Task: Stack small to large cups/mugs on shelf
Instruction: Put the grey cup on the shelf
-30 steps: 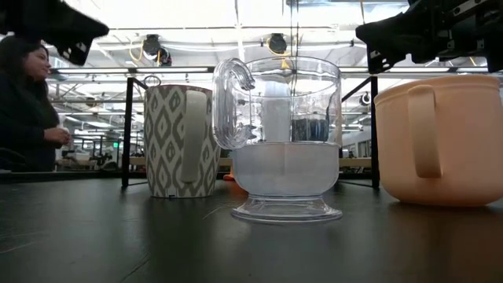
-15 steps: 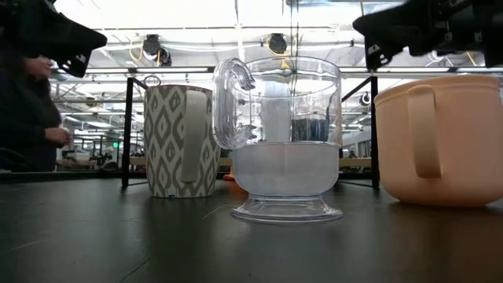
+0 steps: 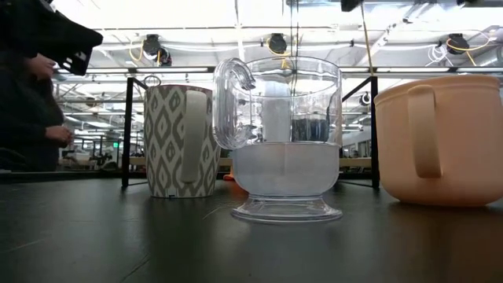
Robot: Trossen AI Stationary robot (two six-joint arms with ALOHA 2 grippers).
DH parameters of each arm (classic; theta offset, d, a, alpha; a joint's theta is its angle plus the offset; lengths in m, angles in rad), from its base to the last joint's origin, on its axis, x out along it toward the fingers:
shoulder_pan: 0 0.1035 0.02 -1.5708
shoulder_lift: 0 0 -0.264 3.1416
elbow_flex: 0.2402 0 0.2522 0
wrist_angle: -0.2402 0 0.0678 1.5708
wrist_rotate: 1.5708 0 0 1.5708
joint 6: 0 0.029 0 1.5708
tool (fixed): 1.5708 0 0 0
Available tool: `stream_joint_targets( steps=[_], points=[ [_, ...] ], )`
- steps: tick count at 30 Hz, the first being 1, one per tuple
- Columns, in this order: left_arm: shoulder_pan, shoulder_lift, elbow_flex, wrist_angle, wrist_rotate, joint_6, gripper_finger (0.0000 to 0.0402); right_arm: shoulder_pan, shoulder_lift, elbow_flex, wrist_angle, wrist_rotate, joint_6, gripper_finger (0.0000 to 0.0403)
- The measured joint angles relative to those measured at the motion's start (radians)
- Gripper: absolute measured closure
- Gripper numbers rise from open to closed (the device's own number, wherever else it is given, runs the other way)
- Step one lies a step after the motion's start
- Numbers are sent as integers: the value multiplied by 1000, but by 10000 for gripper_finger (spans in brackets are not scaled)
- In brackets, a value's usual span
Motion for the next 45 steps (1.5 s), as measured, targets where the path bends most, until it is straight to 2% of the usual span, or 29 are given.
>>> stream_joint_targets(
  steps=[4, 8, 12, 23, 29, 38, 41, 45],
  points=[
    [0, 0, 0, -1, 13, 10, 401, -47, 0, 97, -158, -2, 36, 403],
    [0, 0, 0, -1, 15, 21, 401, -95, 16, 178, -246, -8, 49, 403],
    [0, 0, 0, -2, 16, 22, 401, -145, 60, 251, -284, -114, 90, 403],
    [0, -5, 2, -23, 9, 28, 401, -211, 341, 529, -446, -269, 125, 403],
    [0, -5, 2, -30, 10, 29, 401, -248, 487, 710, -612, -337, 166, 403],
    [0, -5, 2, -50, 14, 24, 400, -247, 661, 898, -807, -397, 106, 401],
    [0, -5, 2, -56, 17, 16, 400, -239, 691, 914, -813, -396, 75, 387],
    [0, -5, 2, -66, 19, 9, 400, -230, 706, 918, -810, -397, 62, 346]
  ],
)
